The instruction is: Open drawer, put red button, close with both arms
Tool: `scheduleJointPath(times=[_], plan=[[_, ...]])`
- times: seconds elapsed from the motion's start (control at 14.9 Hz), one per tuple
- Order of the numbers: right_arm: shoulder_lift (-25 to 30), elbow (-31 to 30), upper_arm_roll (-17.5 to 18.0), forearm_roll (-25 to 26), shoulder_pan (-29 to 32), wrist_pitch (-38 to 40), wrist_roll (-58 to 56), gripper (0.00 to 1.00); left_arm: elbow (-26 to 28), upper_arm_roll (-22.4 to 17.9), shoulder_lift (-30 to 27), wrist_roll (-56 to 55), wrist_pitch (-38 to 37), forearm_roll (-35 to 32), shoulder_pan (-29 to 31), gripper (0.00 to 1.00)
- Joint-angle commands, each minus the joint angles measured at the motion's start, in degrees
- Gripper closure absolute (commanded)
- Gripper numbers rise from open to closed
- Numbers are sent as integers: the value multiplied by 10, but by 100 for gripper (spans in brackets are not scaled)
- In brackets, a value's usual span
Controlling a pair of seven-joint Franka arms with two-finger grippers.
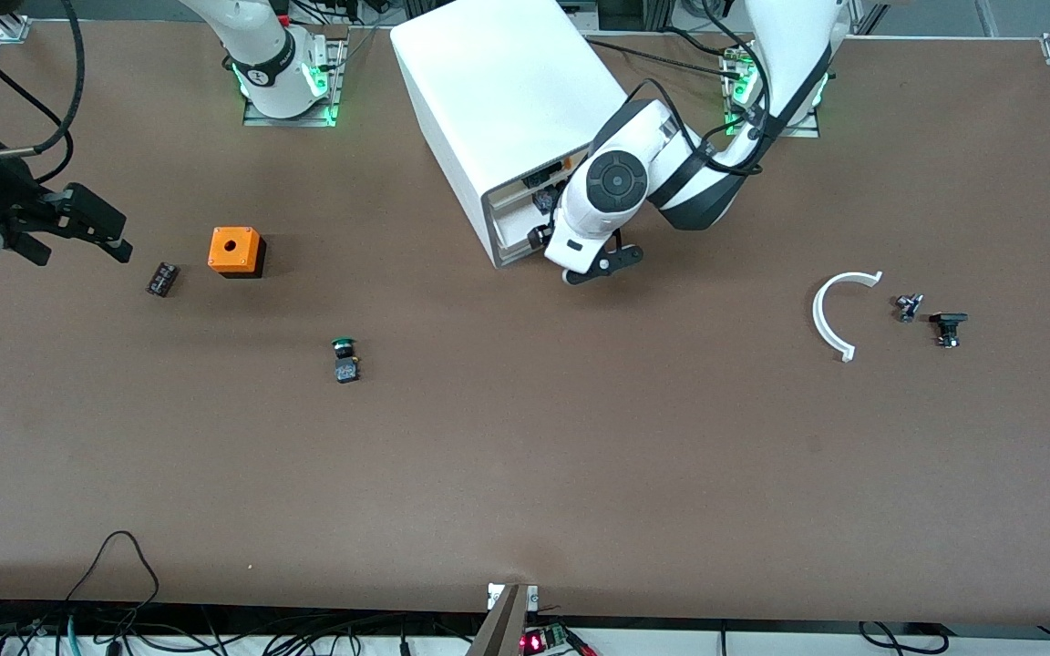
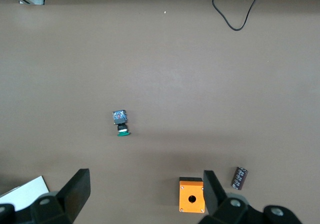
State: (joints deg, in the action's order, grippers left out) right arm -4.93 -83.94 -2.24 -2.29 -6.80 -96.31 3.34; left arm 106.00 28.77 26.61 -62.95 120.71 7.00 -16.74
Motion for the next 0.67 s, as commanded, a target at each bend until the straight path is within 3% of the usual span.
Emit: scheduleJointPath(times=[0.0,0.34,0.61], plan=[[-32,50,0,10,4,17,-8,0,20,17,-22,-9,-7,15,8,0],[-32,41,0,17,3,10,-3,0,22,22,-22,-9,-18,15,5,0],[14,-50,-3,26,3,-44,-1,0,22,39,-21,-23,-19,15,7,0]])
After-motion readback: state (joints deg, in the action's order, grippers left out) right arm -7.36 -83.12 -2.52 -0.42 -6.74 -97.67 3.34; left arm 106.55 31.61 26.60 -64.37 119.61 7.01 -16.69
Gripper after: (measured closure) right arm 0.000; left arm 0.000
